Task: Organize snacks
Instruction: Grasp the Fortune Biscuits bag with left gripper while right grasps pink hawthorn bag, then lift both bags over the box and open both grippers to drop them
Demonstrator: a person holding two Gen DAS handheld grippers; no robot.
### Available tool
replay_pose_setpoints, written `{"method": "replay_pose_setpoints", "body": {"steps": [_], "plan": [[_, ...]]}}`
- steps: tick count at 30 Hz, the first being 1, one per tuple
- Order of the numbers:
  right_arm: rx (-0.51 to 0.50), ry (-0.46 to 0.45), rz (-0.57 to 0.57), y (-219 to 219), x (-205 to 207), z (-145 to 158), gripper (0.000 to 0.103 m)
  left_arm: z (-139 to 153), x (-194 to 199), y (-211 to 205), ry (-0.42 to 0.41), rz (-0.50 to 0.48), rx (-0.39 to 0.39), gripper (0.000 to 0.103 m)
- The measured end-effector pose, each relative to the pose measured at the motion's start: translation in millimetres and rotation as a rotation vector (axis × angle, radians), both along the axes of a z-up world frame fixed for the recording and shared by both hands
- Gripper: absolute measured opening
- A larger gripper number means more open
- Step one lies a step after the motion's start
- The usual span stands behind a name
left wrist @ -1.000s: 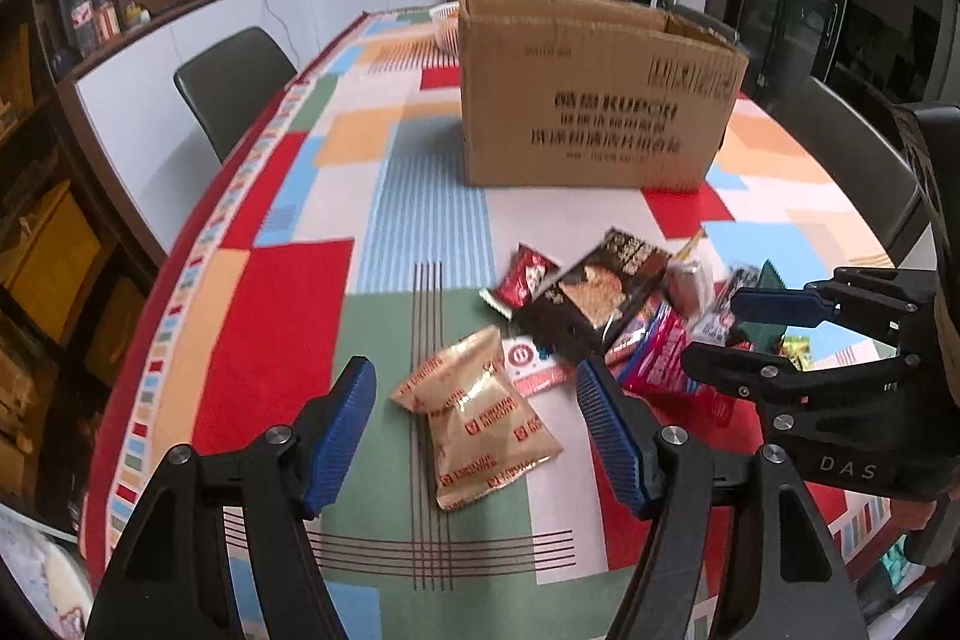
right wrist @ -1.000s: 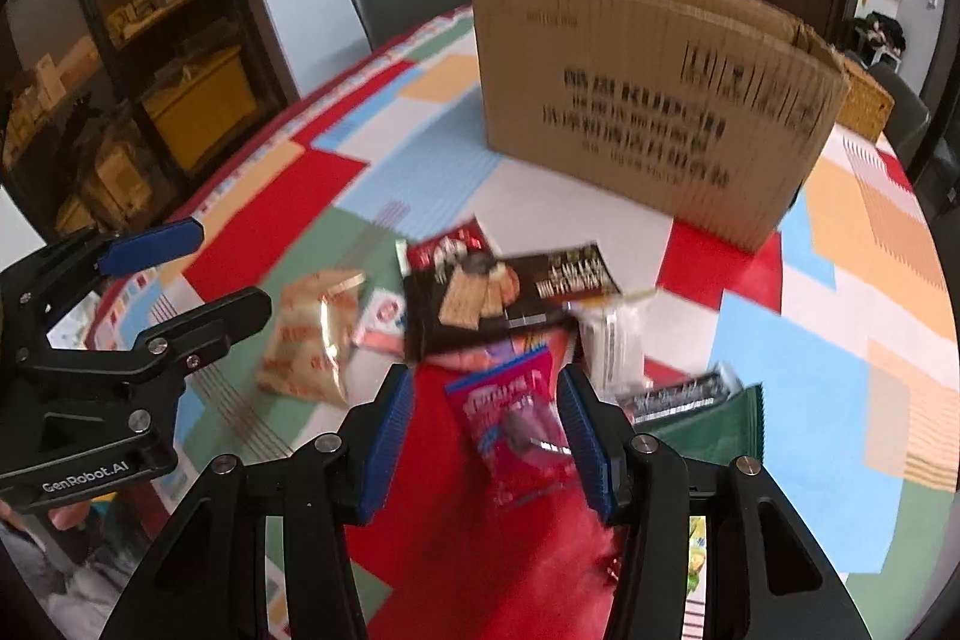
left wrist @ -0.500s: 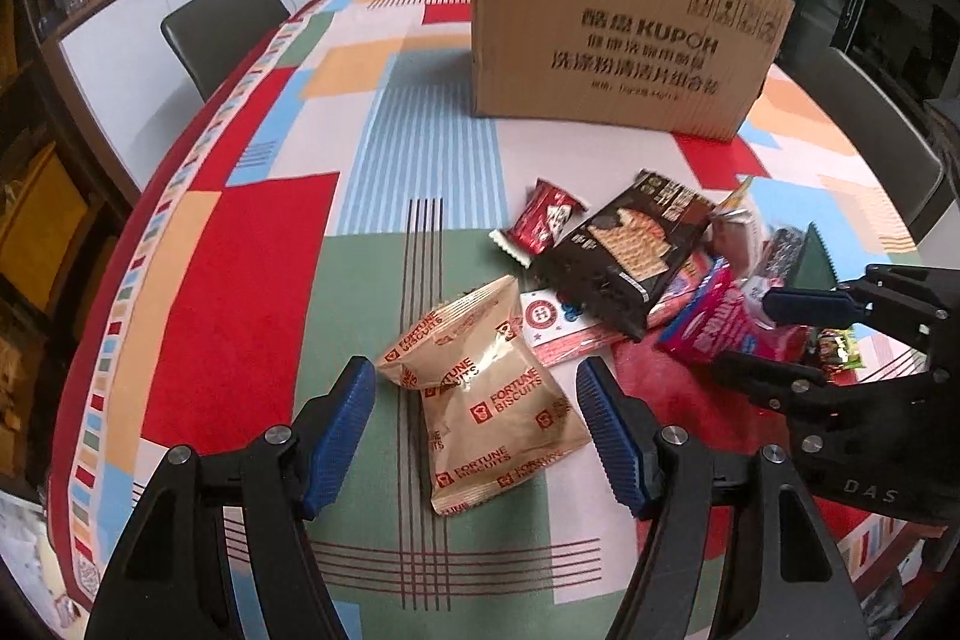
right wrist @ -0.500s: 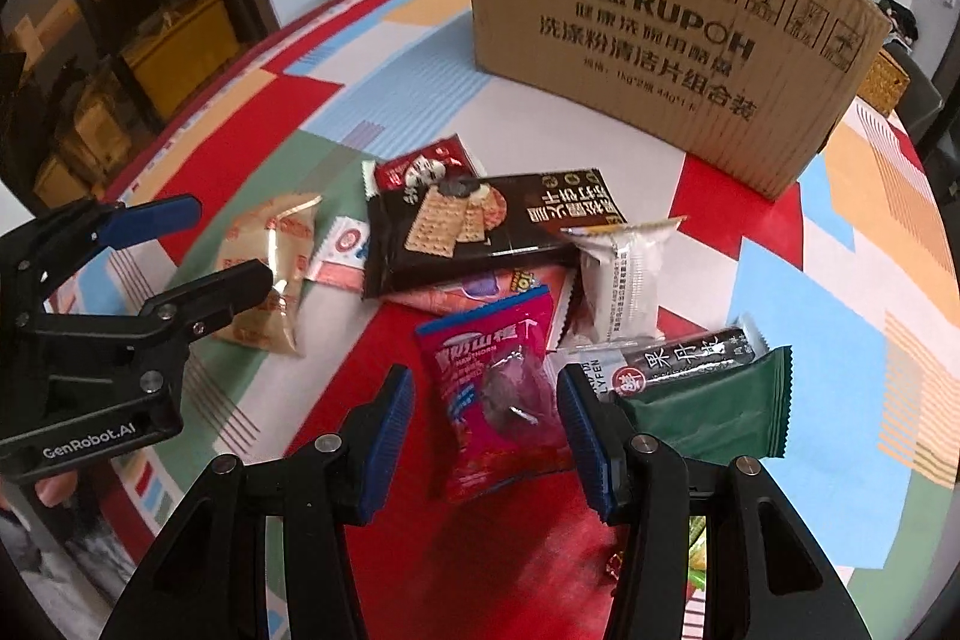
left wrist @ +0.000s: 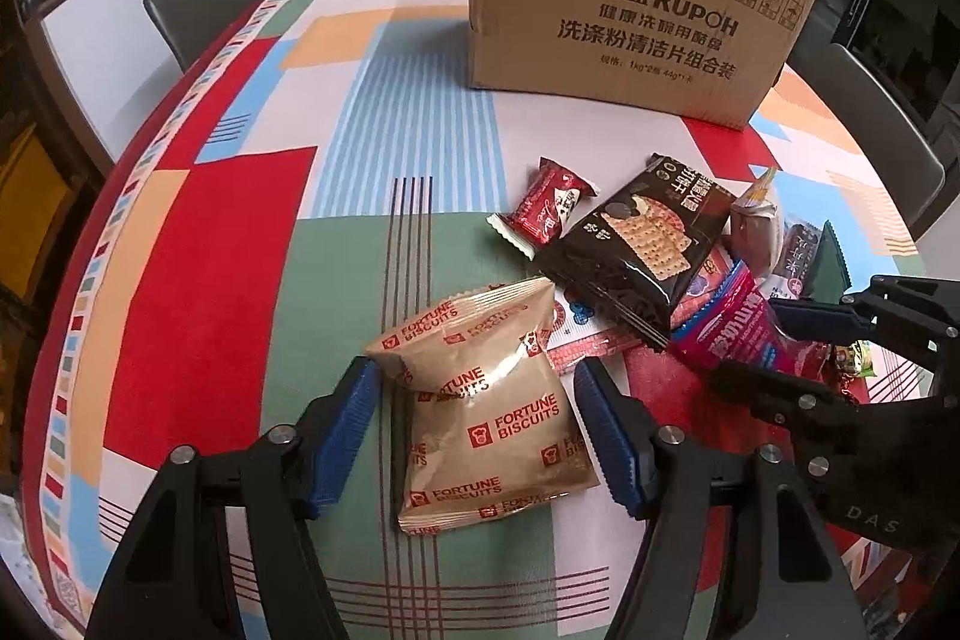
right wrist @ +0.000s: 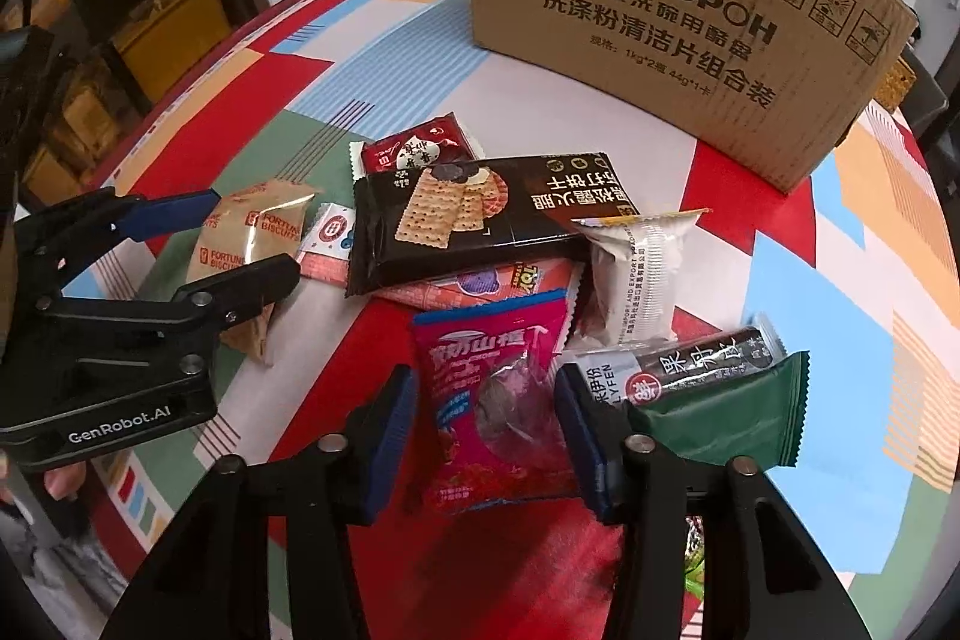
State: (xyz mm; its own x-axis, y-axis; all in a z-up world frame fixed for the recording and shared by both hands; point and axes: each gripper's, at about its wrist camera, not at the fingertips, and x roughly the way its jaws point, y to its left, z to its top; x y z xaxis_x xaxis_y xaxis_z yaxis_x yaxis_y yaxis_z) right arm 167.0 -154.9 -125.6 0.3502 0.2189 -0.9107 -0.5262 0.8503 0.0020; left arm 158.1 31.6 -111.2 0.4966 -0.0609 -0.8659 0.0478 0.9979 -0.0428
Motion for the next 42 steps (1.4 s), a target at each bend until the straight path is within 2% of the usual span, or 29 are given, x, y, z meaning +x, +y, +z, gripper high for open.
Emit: {"method": "replay_pose_setpoints", "body": {"steps": [2, 8, 15, 23, 30, 42], "plan": [[-0.004, -0.001, 0.0, 0, 0, -1, 0.043, -2, 0, -1, 0.01, -0.007, -0.003, 0.053], [-0.002, -0.015, 0.005, -1, -4, 1, 0.036, 0, -3, -3, 0.008, -0.018, -0.001, 0.042], [0.049, -0.003, -0.025, -12, -7, 4, 0.034, 8, -12, -8, -0.001, -0.029, -0.017, 0.041], [0.097, -0.034, -0.043, -23, -15, 20, 0.034, 27, -19, -17, -0.044, -0.049, -0.015, 0.04], [0.128, -0.109, -0.063, -30, -18, 44, 0.034, 56, -19, -24, -0.116, -0.064, -0.014, 0.04], [0.2, -0.252, -0.126, -48, -1, 97, 0.034, 106, -2, -35, -0.26, -0.071, -0.002, 0.04]]}}
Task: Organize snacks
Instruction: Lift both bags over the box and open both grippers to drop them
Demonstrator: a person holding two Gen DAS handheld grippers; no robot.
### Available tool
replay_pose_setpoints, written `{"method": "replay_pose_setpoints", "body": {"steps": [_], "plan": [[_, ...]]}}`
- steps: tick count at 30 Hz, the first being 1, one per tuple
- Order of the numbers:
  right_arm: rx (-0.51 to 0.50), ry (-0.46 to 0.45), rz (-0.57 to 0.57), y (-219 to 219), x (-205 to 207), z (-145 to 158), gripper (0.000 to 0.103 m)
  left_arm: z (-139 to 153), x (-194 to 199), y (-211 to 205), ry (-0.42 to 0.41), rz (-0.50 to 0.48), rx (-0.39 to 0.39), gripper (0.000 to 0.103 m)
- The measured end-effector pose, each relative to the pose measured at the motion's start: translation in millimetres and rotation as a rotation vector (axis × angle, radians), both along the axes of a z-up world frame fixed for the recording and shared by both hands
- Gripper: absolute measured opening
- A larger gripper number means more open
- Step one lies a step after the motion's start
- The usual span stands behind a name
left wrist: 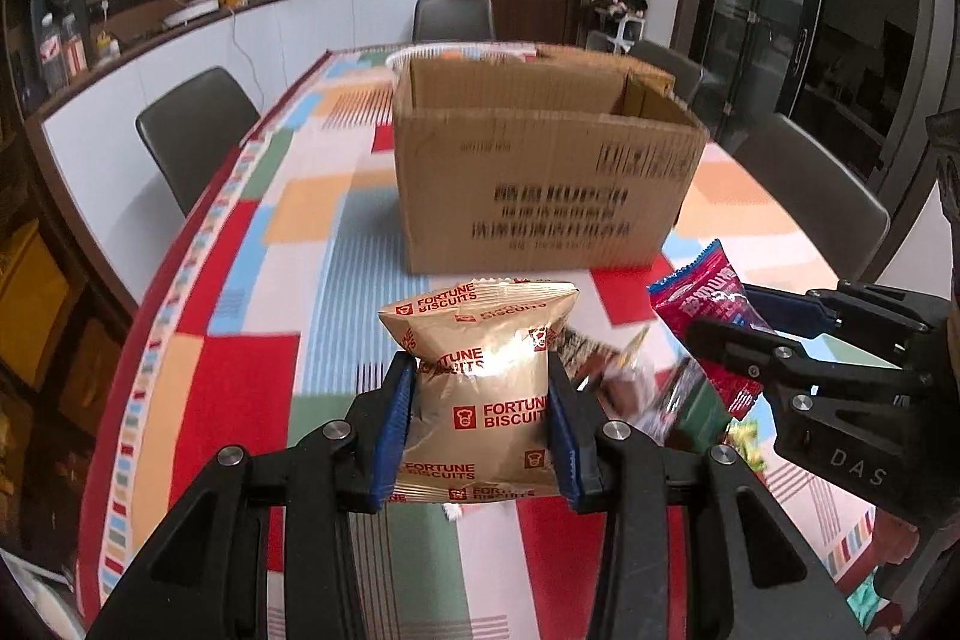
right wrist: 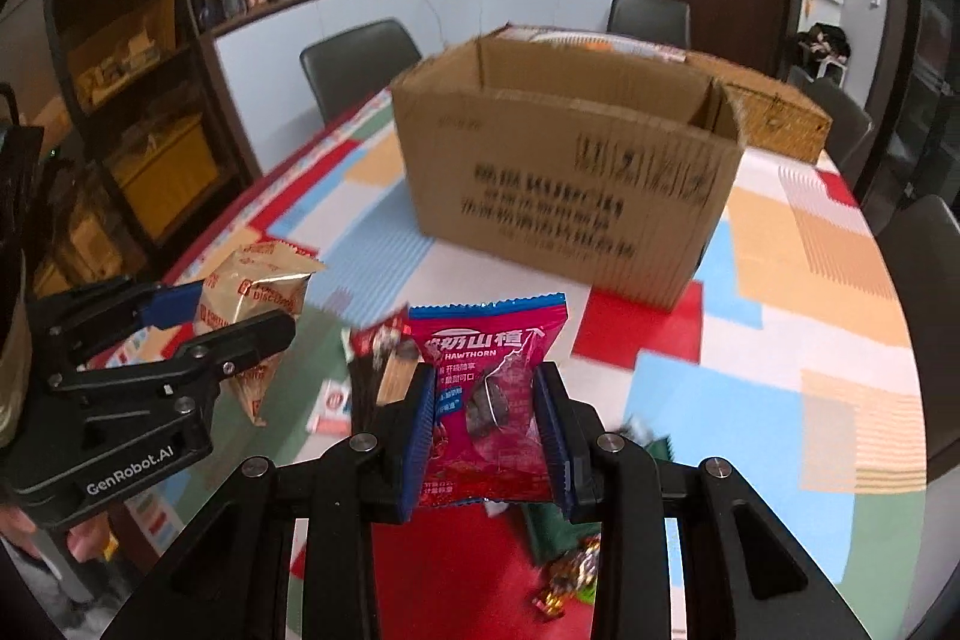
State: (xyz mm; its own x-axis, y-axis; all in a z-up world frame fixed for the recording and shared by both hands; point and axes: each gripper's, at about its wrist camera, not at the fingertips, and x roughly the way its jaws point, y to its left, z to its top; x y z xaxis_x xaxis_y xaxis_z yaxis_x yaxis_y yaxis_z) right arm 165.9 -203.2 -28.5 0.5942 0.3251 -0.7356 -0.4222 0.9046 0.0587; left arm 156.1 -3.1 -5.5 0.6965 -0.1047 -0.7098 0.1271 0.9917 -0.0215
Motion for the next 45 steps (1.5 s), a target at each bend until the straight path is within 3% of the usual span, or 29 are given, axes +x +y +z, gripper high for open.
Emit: {"method": "replay_pose_setpoints", "body": {"steps": [7, 17, 23, 33, 45], "plan": [[0.027, -0.06, -0.021, -8, 14, 24, 0.034, 28, 17, -6, -0.077, -0.002, 0.0, 0.04], [0.095, -0.141, -0.081, -21, 45, 69, 0.034, 77, 49, -9, -0.158, -0.02, -0.061, 0.04], [0.124, -0.171, -0.091, -22, 66, 92, 0.034, 105, 72, -14, -0.211, -0.038, -0.036, 0.04], [0.106, -0.125, -0.121, -23, 118, 102, 0.034, 124, 129, -20, -0.169, -0.081, -0.024, 0.04], [0.096, -0.076, -0.157, -22, 172, 92, 0.034, 93, 198, -23, -0.011, -0.069, -0.035, 0.04]]}}
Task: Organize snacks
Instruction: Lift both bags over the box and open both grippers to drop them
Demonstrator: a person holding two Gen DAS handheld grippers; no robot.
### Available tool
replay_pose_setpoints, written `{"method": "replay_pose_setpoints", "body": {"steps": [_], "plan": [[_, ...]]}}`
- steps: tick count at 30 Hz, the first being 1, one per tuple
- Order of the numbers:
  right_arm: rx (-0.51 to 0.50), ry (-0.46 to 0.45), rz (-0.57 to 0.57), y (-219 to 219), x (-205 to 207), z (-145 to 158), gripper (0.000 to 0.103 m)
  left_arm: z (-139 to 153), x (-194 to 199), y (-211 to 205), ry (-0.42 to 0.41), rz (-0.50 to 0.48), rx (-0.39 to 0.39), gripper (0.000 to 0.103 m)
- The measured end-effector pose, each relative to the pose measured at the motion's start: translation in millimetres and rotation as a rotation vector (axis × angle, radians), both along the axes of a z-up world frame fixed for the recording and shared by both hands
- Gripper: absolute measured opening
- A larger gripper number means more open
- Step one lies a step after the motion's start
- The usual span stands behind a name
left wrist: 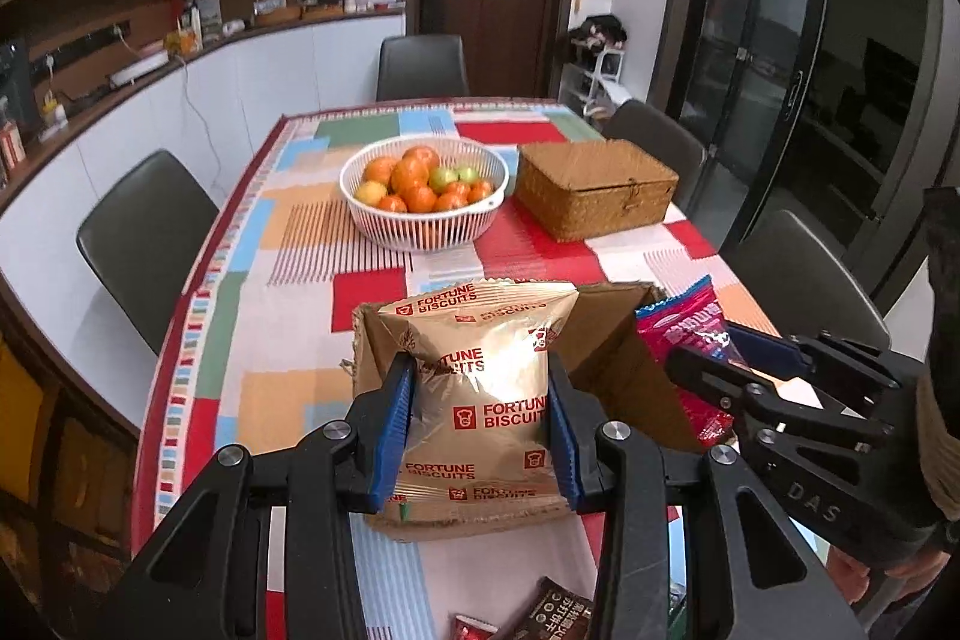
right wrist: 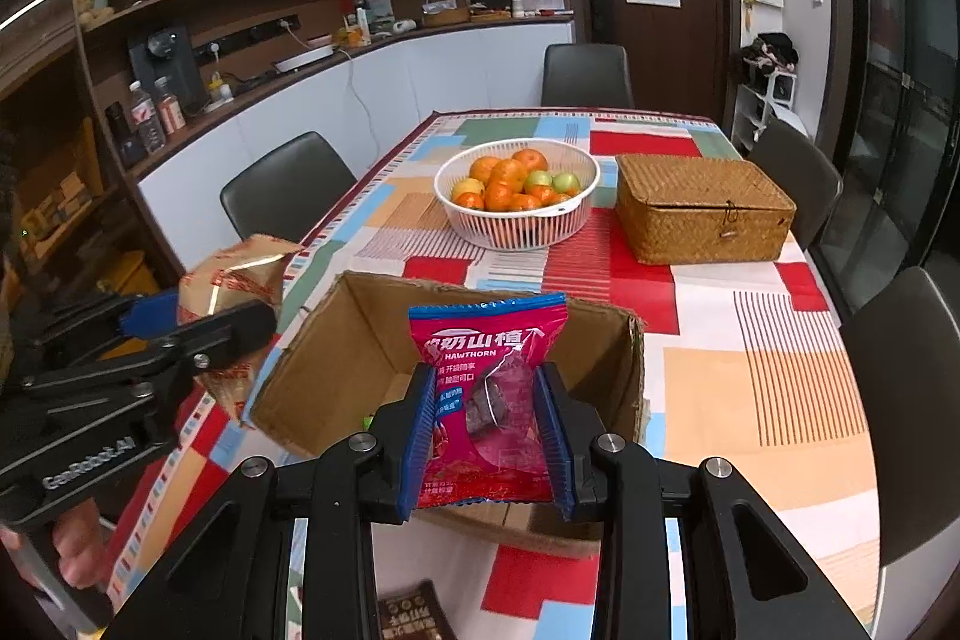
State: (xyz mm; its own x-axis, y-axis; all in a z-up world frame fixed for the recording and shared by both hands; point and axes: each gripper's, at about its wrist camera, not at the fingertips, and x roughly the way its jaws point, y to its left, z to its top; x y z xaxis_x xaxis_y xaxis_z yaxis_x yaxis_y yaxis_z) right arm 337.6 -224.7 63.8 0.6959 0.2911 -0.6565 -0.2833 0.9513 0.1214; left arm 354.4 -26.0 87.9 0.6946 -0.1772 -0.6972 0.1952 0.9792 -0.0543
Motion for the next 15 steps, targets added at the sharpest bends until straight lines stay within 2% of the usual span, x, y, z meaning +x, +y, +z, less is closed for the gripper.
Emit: {"method": "replay_pose_setpoints", "body": {"steps": [9, 12, 13, 15], "plan": [[-0.022, 0.032, -0.012, 8, 21, -13, 0.034, -17, 29, 4, 0.074, 0.039, -0.005, 0.042], [-0.021, 0.036, -0.021, 9, 26, -16, 0.035, -17, 29, 6, 0.083, 0.049, -0.008, 0.057], [-0.024, 0.037, -0.024, 10, 27, -17, 0.041, -16, 28, 7, 0.079, 0.051, -0.005, 0.062], [-0.027, 0.04, -0.032, 11, 27, -18, 0.054, -14, 19, 9, 0.056, 0.053, 0.01, 0.062]]}}
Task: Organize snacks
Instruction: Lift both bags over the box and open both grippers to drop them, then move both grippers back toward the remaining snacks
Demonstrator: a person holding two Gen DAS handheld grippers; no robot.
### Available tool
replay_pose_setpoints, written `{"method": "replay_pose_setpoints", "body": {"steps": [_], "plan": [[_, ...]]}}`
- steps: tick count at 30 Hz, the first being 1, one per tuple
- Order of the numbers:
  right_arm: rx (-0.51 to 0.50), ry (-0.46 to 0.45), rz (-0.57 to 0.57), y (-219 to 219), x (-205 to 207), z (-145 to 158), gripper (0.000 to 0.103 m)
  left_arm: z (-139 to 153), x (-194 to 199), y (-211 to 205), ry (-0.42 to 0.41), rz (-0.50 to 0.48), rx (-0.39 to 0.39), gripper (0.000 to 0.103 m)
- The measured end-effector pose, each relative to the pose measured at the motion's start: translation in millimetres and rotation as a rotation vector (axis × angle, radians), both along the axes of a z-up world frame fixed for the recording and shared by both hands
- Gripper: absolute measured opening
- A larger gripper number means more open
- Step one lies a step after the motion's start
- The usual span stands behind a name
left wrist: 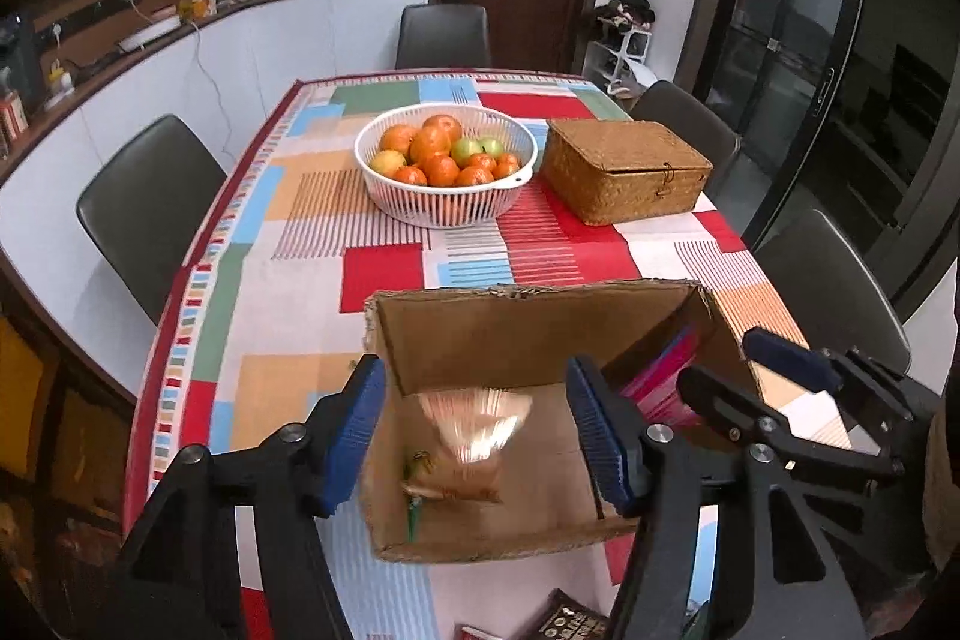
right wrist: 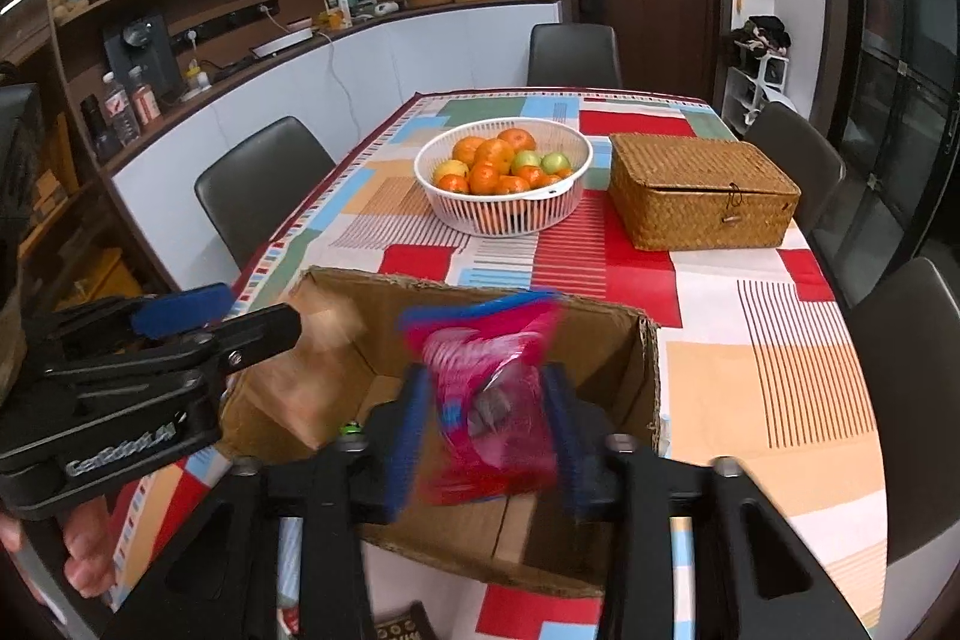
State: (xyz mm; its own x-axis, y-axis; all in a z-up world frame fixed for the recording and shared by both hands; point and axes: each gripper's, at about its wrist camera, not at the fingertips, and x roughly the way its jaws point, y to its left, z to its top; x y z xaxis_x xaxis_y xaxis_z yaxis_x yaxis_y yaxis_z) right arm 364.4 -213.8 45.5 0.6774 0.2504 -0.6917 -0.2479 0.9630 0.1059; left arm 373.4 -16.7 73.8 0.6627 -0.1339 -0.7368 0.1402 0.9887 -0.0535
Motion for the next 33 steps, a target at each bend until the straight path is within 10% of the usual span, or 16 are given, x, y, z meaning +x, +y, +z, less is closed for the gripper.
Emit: {"method": "replay_pose_setpoints", "body": {"steps": [33], "plan": [[-0.037, -0.106, 0.114, 8, -159, -25, 0.055, -20, -181, 9, -0.139, -0.062, 0.059, 0.067]]}}
